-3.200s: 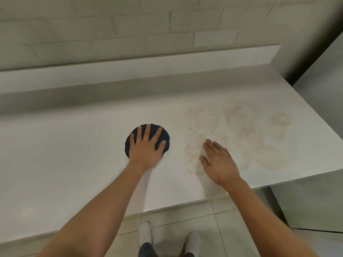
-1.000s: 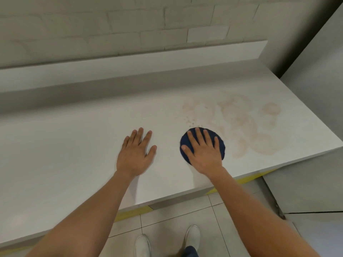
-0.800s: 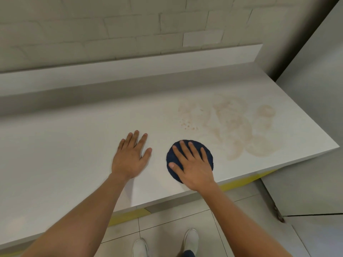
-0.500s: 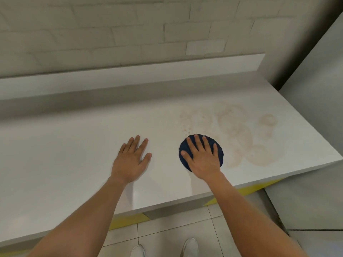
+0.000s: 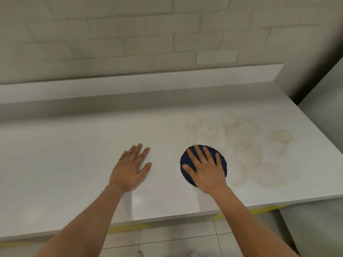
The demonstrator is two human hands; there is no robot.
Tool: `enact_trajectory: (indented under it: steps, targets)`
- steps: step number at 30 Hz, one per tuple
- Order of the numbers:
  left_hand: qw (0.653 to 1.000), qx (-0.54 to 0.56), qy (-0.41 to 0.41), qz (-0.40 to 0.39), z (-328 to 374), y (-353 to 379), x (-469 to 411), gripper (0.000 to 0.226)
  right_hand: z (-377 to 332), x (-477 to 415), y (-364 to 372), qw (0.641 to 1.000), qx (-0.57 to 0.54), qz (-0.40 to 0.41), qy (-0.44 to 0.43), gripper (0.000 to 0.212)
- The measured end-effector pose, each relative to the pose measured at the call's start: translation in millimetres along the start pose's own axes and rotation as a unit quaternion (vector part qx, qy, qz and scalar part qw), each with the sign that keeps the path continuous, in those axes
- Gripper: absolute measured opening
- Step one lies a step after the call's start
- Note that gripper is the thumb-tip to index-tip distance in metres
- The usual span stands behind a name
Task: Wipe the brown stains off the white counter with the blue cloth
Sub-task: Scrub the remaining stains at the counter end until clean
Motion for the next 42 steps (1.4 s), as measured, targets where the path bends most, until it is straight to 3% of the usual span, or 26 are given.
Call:
enact_trajectory:
  steps: [5, 10, 14, 19, 22, 28, 32, 38, 42]
  targets:
    - [1.000, 0.005, -0.003, 0.006, -2, 0, -1, 0.065, -30, -41, 1, 0.999, -0.010, -0.012, 0.037, 0.067]
    - [1.000, 0.008, -0.011, -0.004, -2, 2, -1, 0.066, -76, -22, 9, 0.999, -0.016, -0.024, -0.034, 0.069]
    - [0.999, 0.048, -0.008, 0.012, -9, -8, -7, 0.070, -62, 10, 15, 0.999, -0.024, -0.004, -0.047, 0.065]
    - [0.999, 0.028, -0.016, 0.028, -40, -25, -30, 0.067, -17, -26, 4, 0.997, -0.015, -0.006, 0.077, 0.066]
    - [1.000, 0.021, -0.007, 0.020, -60, -30, -45, 0.067, -29, -59, 2, 0.992, -0.017, -0.025, 0.126, 0.068]
    - [0.999, 0.005, 0.027, -0.017, -84, -23, -49, 0.068, -129, -55, 12, 0.999, -0.017, -0.022, 0.034, 0.066]
    - [0.999, -0.001, 0.038, 0.009, -85, -20, -48, 0.068, -128, -14, 15, 0.999, -0.020, 0.029, 0.009, 0.062]
    - [0.999, 0.012, 0.042, 0.011, -87, -17, -49, 0.069, -62, -24, 5, 0.991, -0.006, 0.024, 0.135, 0.065]
    - [0.999, 0.015, 0.042, 0.019, -86, -20, -50, 0.069, -75, -68, 5, 0.984, -0.036, -0.002, 0.176, 0.066]
Point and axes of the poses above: each hand's wrist, its own x-axis away from the middle knuckle, its own y-axis out of the palm, z = x × y, the point moved 10 cm from there along -x, towards the middle knuckle, and after that the axes turned 9 degrees about y, right-handed, at the moved point
